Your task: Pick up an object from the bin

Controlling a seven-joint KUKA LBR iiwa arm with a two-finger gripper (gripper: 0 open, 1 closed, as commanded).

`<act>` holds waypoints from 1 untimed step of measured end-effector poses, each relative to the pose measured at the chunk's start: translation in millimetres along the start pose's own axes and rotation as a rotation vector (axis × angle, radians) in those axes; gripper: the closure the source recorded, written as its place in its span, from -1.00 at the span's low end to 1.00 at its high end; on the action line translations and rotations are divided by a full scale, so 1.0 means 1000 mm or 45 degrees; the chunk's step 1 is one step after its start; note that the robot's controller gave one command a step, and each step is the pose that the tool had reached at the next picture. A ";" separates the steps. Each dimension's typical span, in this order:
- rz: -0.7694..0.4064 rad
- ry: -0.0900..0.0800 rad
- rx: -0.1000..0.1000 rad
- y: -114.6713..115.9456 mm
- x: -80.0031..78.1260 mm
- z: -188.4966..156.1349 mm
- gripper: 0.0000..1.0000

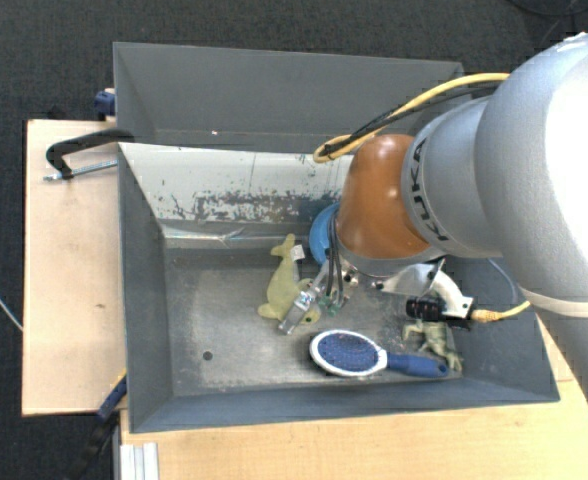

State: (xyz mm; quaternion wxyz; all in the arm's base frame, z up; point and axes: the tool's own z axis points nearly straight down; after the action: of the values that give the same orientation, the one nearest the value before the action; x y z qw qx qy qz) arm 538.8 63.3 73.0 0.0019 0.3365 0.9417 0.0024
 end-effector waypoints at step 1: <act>-0.003 0.001 0.001 0.002 0.000 -0.002 -1.00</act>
Offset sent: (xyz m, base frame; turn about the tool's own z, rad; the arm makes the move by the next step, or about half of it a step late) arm 0.0000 0.0000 0.0000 0.0000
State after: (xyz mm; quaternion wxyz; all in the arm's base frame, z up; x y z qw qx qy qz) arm 540.1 64.6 74.8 0.0013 0.3352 0.9421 0.0020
